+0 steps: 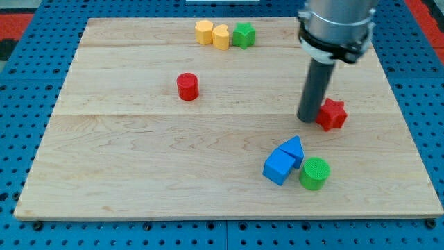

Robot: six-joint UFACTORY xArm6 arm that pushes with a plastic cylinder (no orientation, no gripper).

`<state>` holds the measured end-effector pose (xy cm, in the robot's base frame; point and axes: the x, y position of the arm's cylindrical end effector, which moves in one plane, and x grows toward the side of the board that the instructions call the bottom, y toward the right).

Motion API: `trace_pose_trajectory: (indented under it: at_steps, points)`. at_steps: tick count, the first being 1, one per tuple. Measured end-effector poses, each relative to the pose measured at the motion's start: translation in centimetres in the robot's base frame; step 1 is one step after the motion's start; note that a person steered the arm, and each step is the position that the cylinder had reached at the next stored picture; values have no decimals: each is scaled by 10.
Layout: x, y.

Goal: Push the green circle closer to the red circle

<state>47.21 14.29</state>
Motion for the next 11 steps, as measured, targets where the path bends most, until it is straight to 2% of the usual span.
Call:
trace_pose_trajectory:
  at_steps: [1,2,3,4,5,7,8,9,10,11]
  points:
    - [66,9]
    - [107,25]
    - [121,27]
    - [118,-6]
    - [93,-55]
    - [47,-95]
    - [76,-74]
    - [43,-117]
    - [32,-118]
    - [-7,-143]
